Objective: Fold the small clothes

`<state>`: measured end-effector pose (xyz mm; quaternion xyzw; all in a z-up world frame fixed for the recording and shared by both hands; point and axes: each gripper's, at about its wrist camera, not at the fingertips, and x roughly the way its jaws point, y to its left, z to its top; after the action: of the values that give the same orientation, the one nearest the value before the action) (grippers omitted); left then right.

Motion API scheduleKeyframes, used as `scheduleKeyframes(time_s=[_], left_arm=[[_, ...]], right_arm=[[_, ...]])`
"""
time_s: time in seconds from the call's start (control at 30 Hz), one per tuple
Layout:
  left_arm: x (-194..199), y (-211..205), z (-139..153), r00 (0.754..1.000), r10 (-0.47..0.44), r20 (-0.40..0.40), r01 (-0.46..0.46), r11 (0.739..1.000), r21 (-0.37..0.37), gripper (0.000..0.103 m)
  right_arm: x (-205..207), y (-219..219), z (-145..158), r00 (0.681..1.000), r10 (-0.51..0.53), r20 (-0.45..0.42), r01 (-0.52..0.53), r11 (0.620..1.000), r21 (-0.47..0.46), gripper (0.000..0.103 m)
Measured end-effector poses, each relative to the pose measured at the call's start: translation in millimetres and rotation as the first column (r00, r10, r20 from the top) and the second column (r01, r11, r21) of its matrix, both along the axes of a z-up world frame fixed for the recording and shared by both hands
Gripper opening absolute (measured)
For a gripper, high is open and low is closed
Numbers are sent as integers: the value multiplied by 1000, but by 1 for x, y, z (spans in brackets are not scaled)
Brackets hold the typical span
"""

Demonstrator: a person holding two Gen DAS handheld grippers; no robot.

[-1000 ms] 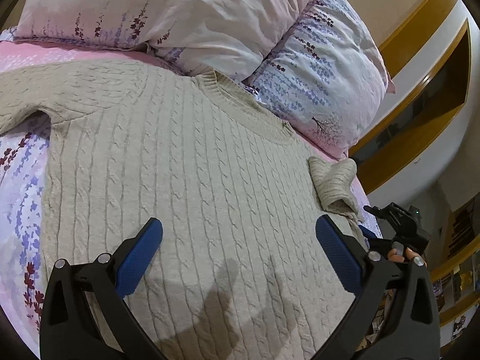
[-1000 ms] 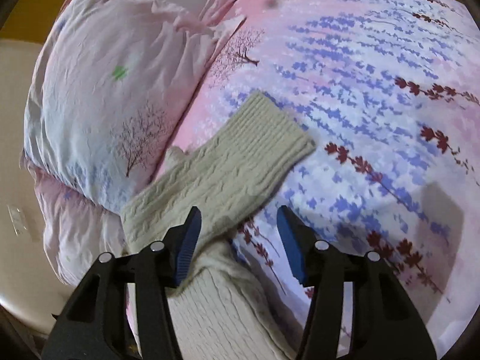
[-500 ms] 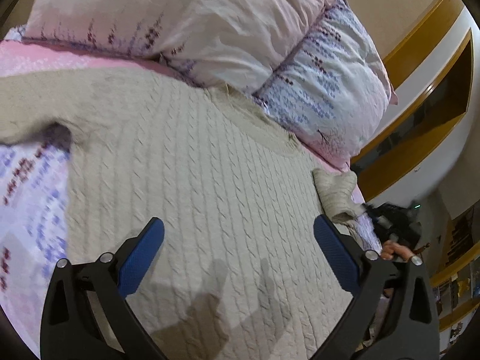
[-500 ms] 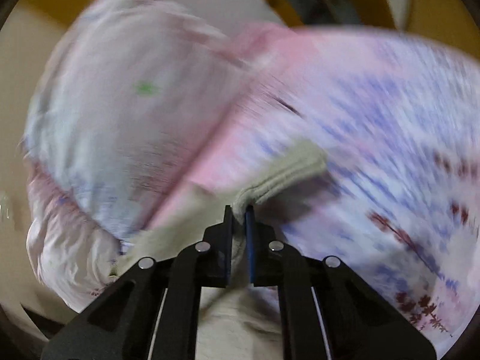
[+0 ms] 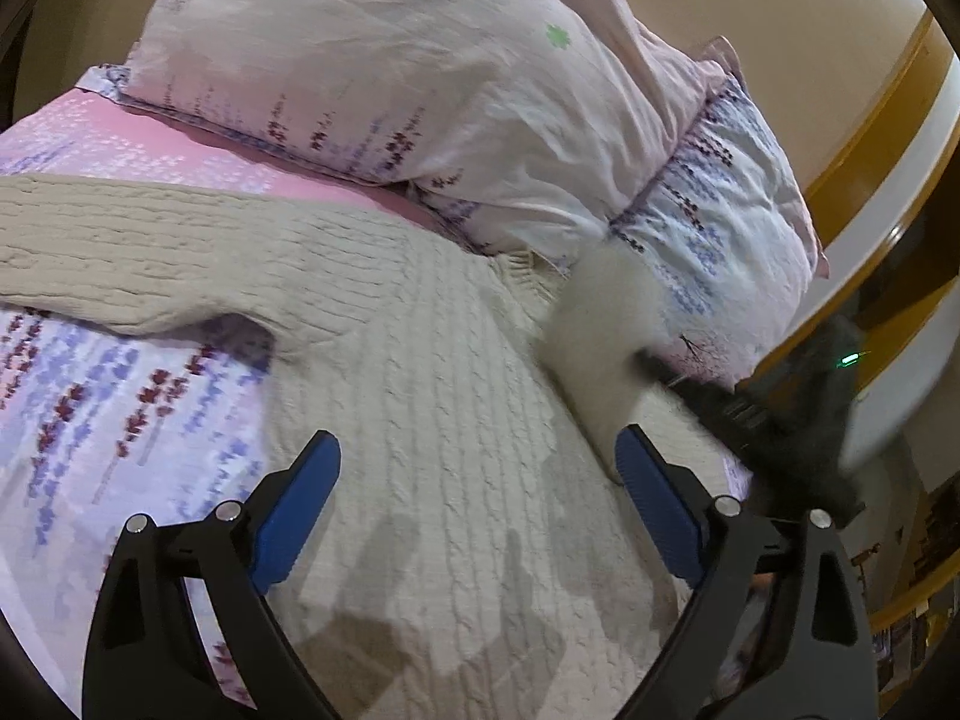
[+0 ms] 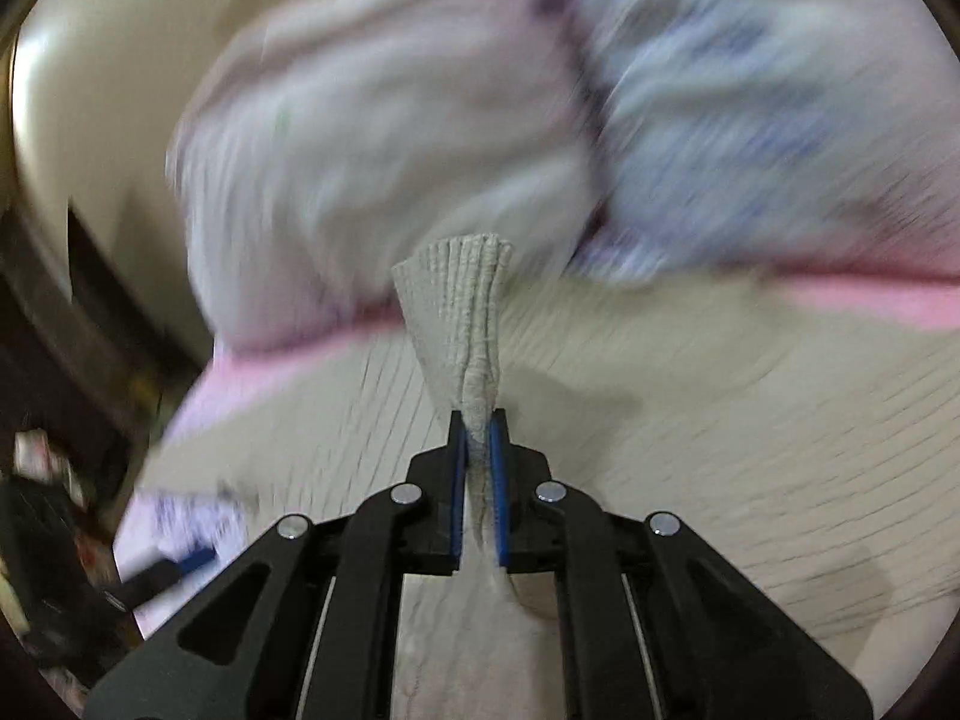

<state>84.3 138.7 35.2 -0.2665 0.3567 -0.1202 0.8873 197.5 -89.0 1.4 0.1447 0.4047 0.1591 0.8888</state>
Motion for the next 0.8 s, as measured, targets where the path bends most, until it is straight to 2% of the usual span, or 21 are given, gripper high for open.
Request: scheduleKeyframes(time_s=[0.03, 0.1, 0.13, 0.2, 0.3, 0.4, 0.47, 0.5, 0.57, 0.67, 0.8], left_arm=[[0, 3, -1, 1000, 3, 0, -3, 1000, 0, 94], [4, 9, -1, 1000, 9, -4, -9, 1000, -5, 94], [5, 11, -2, 1000, 9, -7, -9, 1000, -7, 94], [11, 14, -3, 1000, -4, -15, 4, 1000, -24, 94], [22, 13, -1, 999, -43, -8, 42, 998, -42, 94], [37, 8, 0, 995, -94, -21, 93, 995, -41, 94], [49, 3, -1, 991, -129, -37, 128, 991, -33, 86], [58, -1, -3, 987, -148, -56, 147, 989, -30, 79], [75, -8, -9, 979, -184, -88, 180, 982, -53, 76], [93, -14, -19, 970, -207, -131, 198, 977, -78, 68], [113, -21, -30, 957, -224, -185, 208, 973, -105, 60]], right_arm=[[1, 14, -11, 998, 45, -43, -45, 999, -10, 8], [-2, 31, -20, 991, 101, -90, -104, 994, -26, 17], [-5, 38, -24, 984, 133, -118, -138, 990, -38, 37], [-14, 41, -25, 973, 186, -140, -189, 982, -4, 55], [-27, 23, -5, 982, 165, -86, -166, 986, -4, 55], [-32, -41, 22, 999, -33, 8, 33, 998, -59, 55], [-27, -103, 29, 969, -246, 6, 245, 962, -119, 55], [-24, -128, 29, 944, -329, -4, 325, 935, -142, 54], [-20, -177, 23, 887, -460, -43, 445, 875, -189, 50], [-25, -220, 8, 839, -533, -106, 511, 840, -184, 49], [-31, -255, -6, 815, -556, -166, 541, 831, -129, 49]])
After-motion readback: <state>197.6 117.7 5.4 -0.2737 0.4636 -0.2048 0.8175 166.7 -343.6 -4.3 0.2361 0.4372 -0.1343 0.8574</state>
